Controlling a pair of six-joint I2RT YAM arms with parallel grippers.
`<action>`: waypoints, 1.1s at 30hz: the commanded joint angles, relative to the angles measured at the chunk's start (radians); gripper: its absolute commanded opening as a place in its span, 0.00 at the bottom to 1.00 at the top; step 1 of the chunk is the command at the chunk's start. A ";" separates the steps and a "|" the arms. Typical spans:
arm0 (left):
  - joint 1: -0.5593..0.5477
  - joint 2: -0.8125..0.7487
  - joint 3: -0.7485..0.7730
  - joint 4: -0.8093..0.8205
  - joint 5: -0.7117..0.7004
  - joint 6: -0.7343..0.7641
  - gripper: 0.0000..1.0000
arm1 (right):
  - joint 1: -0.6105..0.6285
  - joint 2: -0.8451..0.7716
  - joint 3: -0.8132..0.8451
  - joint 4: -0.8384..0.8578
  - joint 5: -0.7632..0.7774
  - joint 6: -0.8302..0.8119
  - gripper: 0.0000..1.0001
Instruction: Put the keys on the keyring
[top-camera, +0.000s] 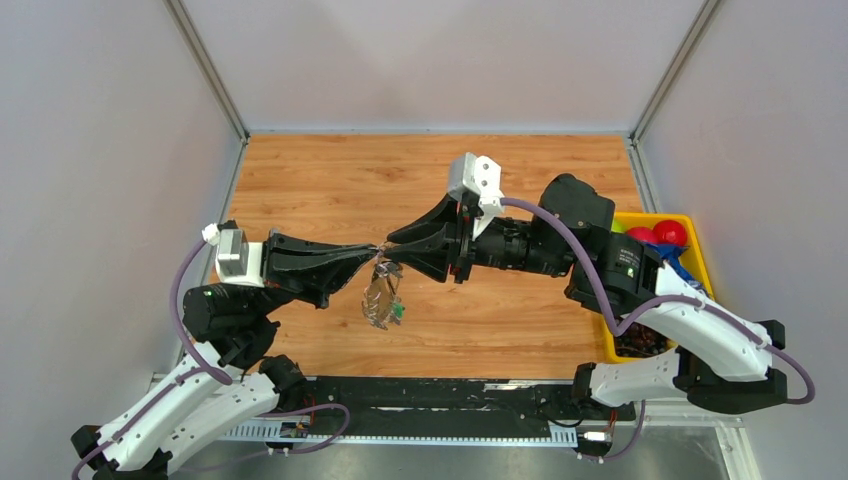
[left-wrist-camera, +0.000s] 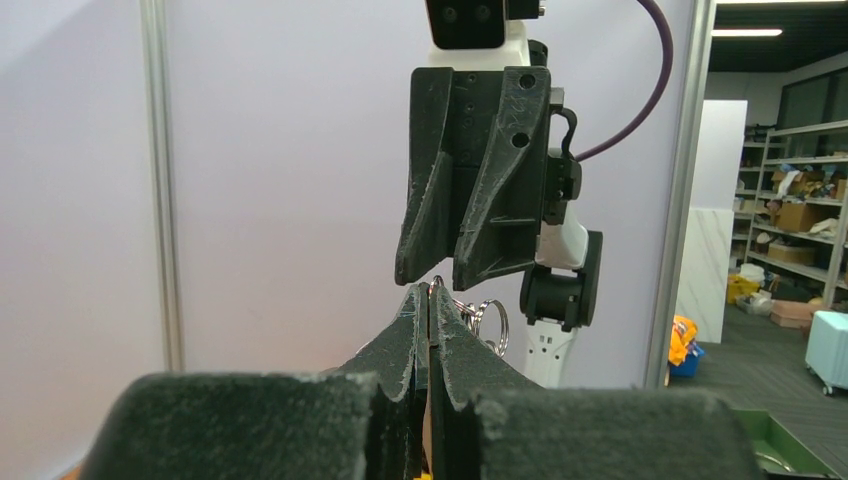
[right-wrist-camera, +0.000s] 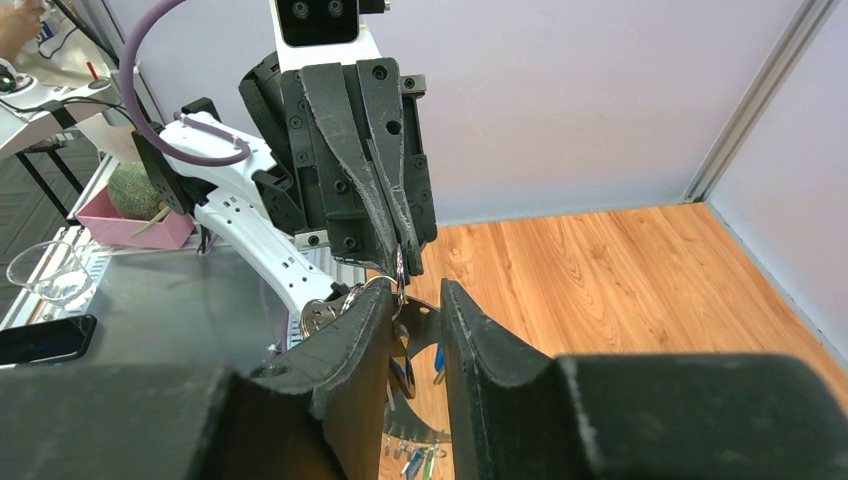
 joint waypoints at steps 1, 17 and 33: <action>0.000 0.000 0.014 0.073 -0.009 -0.006 0.00 | 0.005 -0.027 -0.005 0.052 -0.007 0.026 0.30; -0.001 -0.001 0.017 0.084 -0.010 -0.006 0.00 | 0.005 -0.016 -0.055 0.055 -0.009 0.020 0.18; -0.001 0.005 0.019 0.113 -0.024 -0.016 0.00 | 0.006 -0.040 -0.132 0.108 -0.012 0.044 0.21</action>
